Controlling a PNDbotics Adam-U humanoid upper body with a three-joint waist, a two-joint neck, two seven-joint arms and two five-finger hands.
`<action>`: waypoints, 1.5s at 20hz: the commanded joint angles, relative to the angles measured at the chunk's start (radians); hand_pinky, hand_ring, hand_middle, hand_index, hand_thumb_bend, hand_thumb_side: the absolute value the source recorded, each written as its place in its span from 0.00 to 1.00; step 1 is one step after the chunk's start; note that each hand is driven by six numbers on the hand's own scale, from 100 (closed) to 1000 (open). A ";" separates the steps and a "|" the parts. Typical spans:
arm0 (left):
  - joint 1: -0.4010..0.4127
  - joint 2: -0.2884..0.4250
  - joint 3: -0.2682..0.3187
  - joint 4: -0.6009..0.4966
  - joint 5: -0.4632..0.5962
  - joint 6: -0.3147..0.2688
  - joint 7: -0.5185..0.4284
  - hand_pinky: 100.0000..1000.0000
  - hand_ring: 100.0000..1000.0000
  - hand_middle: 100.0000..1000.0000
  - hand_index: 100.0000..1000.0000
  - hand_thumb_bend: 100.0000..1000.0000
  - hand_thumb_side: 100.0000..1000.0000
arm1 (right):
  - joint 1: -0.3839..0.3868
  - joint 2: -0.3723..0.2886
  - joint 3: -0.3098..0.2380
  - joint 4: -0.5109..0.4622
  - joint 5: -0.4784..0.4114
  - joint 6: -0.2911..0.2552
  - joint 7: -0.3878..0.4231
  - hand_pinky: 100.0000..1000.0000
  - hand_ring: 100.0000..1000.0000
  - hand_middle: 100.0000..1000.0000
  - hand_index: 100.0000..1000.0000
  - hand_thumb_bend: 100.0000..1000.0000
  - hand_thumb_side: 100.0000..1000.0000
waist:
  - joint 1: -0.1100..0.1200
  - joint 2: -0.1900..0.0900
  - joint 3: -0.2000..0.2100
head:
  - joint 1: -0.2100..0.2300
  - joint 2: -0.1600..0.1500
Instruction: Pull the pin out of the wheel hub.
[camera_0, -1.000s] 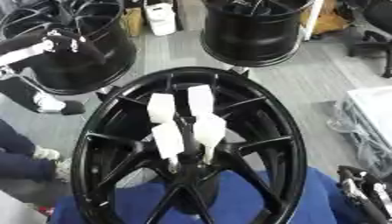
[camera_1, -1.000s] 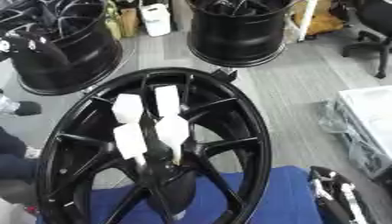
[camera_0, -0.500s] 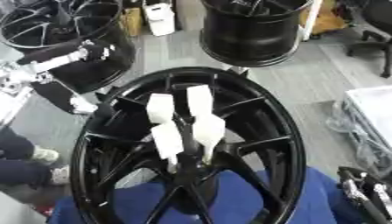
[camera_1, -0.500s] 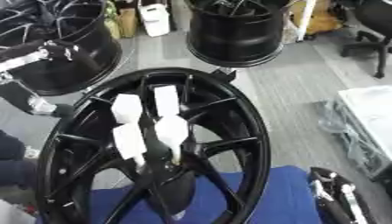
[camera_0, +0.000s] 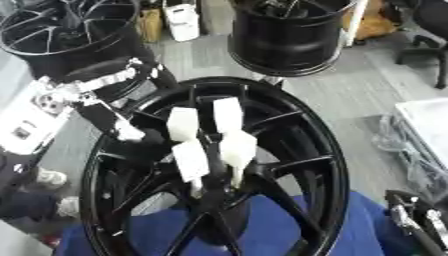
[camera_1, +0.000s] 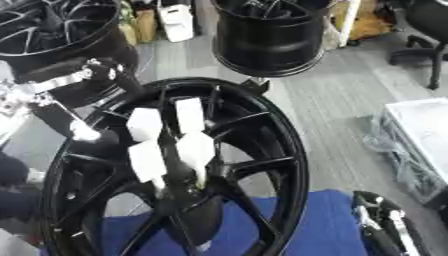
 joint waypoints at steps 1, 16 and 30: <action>-0.026 -0.001 0.005 -0.002 -0.024 -0.268 -0.254 0.71 0.71 0.69 0.79 0.49 0.34 | -0.007 -0.010 0.001 -0.011 -0.001 -0.002 0.005 0.59 0.62 0.70 0.76 0.00 0.74 | -0.005 -0.023 -0.001 | 0.004 -0.015; -0.027 -0.047 -0.014 0.007 -0.111 -0.238 -0.233 0.66 0.62 0.57 0.76 0.40 0.32 | -0.015 -0.009 0.008 -0.013 -0.003 -0.004 0.014 0.59 0.62 0.70 0.76 0.00 0.74 | 0.000 -0.020 -0.012 | 0.004 -0.017; -0.026 -0.042 -0.009 -0.009 -0.019 -0.212 -0.240 0.53 0.32 0.13 0.50 0.02 0.09 | -0.016 -0.009 0.006 -0.015 -0.003 -0.003 0.015 0.59 0.62 0.70 0.76 0.00 0.75 | 0.001 -0.019 -0.011 | 0.004 -0.017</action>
